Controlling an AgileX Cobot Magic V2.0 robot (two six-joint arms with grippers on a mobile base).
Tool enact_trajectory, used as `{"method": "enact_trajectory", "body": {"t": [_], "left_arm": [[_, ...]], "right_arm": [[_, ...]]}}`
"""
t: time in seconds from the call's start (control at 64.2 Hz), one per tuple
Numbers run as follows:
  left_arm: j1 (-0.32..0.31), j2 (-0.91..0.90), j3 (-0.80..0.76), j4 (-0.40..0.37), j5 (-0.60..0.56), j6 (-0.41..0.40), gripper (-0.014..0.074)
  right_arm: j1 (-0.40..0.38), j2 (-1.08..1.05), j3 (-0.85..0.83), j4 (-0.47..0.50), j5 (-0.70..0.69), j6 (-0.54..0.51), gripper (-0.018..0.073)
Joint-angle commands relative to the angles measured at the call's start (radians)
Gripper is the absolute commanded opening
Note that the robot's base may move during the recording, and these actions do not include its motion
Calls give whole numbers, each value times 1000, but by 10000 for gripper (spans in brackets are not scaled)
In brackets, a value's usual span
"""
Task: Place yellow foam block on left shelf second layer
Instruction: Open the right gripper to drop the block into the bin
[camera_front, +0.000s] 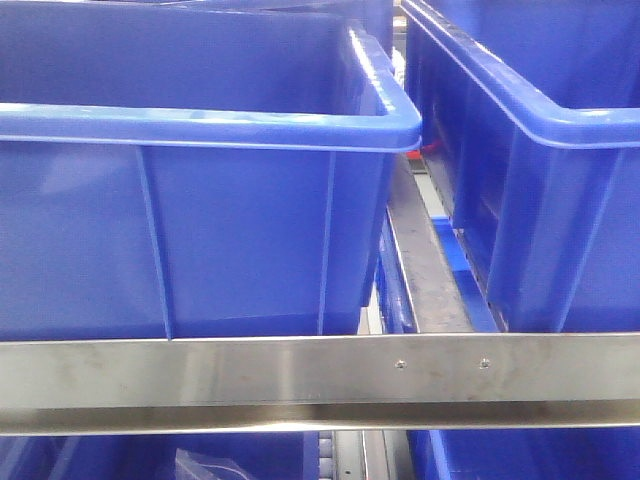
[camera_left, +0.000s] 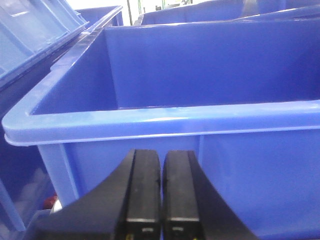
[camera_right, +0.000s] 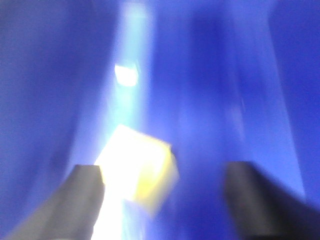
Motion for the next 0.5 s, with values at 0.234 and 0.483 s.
{"method": "enact_trajectory", "body": {"t": [0.234,0.483], "left_arm": [[1,-20,26,-11,-83,-3,124],[1,-20,26,-11,-83,-3,124]], "right_arm": [[-6,-123,-30,1,-23,-1,46],[-6,-317,128,1,-208,-1,46]]}}
